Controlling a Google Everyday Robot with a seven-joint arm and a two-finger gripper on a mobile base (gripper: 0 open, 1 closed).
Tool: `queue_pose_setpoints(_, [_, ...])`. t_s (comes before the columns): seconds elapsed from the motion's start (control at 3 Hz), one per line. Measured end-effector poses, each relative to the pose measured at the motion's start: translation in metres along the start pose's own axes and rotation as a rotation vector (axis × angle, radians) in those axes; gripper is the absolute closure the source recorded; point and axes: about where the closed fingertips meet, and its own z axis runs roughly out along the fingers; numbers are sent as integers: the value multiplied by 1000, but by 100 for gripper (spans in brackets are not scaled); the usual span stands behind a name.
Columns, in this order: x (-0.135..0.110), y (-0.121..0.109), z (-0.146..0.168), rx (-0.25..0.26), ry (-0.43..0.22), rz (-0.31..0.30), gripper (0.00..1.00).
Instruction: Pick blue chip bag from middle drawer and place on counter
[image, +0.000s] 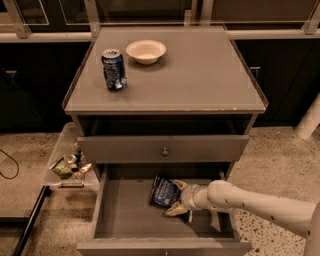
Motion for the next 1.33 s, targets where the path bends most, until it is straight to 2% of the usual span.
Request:
queue_pose_setpoints(1.0, [0, 0, 0, -1, 0, 0, 96])
queue_pose_setpoints(1.33, [-1, 2, -1, -7, 5, -1, 100])
